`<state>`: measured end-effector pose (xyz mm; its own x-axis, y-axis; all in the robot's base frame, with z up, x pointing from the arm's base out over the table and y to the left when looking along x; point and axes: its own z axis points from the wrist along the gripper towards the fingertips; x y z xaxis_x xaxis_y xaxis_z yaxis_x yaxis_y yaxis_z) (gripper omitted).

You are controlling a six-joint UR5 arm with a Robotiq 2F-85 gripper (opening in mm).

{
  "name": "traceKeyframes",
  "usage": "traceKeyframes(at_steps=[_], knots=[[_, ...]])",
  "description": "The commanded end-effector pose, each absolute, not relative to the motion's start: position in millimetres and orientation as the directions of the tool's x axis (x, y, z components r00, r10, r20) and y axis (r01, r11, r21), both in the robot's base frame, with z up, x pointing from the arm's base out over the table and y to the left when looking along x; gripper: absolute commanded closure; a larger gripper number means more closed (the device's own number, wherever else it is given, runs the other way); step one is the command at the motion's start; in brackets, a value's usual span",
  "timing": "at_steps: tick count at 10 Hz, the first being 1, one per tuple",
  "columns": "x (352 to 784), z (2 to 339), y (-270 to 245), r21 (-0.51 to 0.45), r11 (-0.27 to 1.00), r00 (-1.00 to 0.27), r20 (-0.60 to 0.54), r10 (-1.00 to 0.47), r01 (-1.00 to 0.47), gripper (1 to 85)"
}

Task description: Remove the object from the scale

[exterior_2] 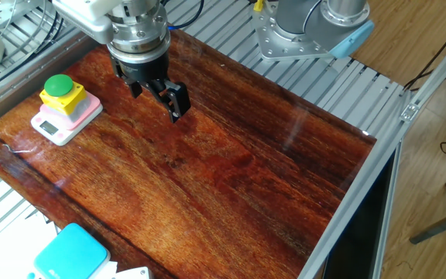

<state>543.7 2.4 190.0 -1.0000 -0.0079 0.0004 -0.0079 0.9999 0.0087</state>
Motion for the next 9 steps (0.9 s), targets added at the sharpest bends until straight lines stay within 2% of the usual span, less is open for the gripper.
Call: traceKeyframes(at_steps=[1, 6, 9], knots=[[549.4, 192.2, 35.6, 0.125, 0.987, -0.995, -0.034, -0.095, -0.099, 84.7], [553.7, 190.2, 28.8, 0.087, 0.991, -0.994, -0.046, -0.095, -0.099, 84.7], [546.1, 190.5, 12.4, 0.017, 0.992, -0.992, -0.010, -0.126, -0.126, 84.7]])
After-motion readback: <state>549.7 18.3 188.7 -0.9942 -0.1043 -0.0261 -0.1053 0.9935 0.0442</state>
